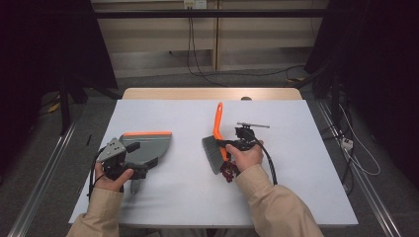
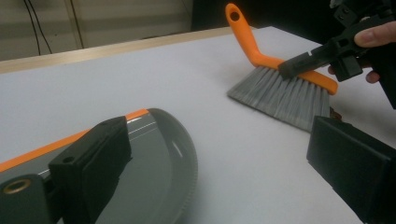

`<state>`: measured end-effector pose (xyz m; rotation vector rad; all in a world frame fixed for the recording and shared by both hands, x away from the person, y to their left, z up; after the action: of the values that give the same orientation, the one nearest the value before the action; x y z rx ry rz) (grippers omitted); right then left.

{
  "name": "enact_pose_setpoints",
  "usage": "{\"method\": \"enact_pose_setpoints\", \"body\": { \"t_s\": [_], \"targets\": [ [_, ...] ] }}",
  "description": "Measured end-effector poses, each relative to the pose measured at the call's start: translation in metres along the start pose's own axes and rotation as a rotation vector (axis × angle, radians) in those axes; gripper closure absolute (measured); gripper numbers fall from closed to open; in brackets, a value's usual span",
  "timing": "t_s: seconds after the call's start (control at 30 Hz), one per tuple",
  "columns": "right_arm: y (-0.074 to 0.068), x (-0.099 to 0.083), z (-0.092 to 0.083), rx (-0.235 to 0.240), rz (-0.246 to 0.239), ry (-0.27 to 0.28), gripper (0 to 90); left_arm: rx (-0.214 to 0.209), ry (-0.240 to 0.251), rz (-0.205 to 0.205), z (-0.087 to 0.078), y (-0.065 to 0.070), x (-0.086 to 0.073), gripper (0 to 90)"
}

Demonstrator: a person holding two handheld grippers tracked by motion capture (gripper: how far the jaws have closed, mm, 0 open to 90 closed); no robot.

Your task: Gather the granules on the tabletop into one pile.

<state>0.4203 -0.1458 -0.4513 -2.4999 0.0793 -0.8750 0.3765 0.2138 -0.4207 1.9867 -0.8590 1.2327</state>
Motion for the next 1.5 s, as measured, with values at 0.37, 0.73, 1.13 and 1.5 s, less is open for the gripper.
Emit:
{"method": "enact_pose_setpoints", "body": {
  "t_s": [0.37,0.73,1.13,1.5],
  "targets": [
    [0.011,-0.011,-0.023,0.022,0.035,0.022,71.5,-0.002,0.001,0.006,0.001,0.002,0.001,6.0],
    [-0.002,0.022,-0.041,0.13,-0.006,0.14,71.5,-0.002,-0.001,-0.002,0.001,-0.001,0.001,6.0],
    [0.013,0.052,-0.042,0.039,-0.517,0.283,71.5,-0.001,-0.003,-0.002,0.002,-0.001,0.001,6.0],
    [0.018,0.049,-0.001,0.031,-0.926,0.261,71.6,0.002,-0.001,-0.011,0.0,-0.002,0.0,5.9]
  ]
}}
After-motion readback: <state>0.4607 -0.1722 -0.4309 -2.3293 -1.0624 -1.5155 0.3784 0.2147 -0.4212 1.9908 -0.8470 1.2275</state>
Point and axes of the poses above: each handheld gripper's, and its own axes: z roughly forward along the jaws, x roughly out of its top, y roughly to its right, the point moved 2 cm from there along z, roughly forward along the jaws, and after that the axes turned 8 degrees about -x, right-handed, at the moved point
